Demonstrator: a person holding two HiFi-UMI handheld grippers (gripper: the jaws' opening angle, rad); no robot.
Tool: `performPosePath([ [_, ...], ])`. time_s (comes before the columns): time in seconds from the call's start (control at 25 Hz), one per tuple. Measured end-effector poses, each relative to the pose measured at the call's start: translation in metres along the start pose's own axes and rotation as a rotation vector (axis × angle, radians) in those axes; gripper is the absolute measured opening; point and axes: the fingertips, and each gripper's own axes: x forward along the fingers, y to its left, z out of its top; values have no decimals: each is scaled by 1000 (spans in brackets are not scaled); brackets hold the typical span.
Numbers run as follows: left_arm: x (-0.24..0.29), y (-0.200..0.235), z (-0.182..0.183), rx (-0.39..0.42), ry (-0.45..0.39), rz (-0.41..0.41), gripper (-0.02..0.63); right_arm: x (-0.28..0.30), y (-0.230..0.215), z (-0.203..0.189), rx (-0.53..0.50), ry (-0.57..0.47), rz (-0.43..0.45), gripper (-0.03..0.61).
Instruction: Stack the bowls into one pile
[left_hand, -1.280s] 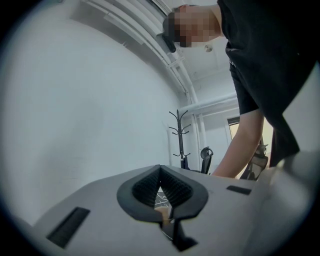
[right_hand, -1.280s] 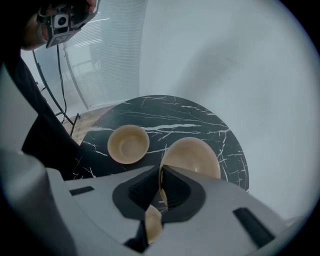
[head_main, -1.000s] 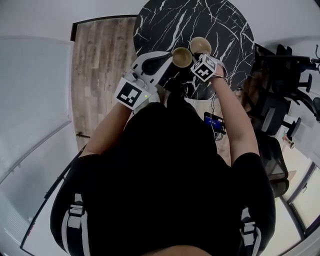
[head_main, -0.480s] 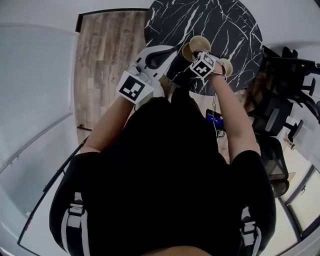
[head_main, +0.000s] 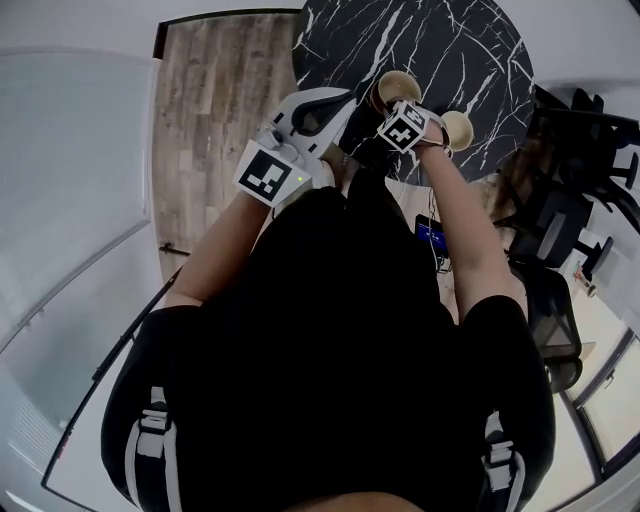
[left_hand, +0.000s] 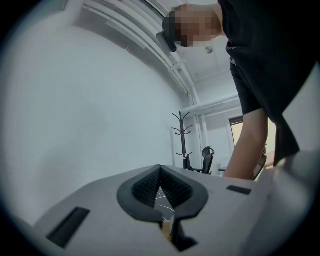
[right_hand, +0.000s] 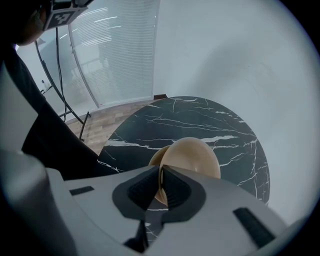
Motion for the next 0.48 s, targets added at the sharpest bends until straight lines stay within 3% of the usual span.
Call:
performPosePath([
  [0.48,-7,2,-2,-6,7,22,5,13,7,-1,-5,31,29,25],
])
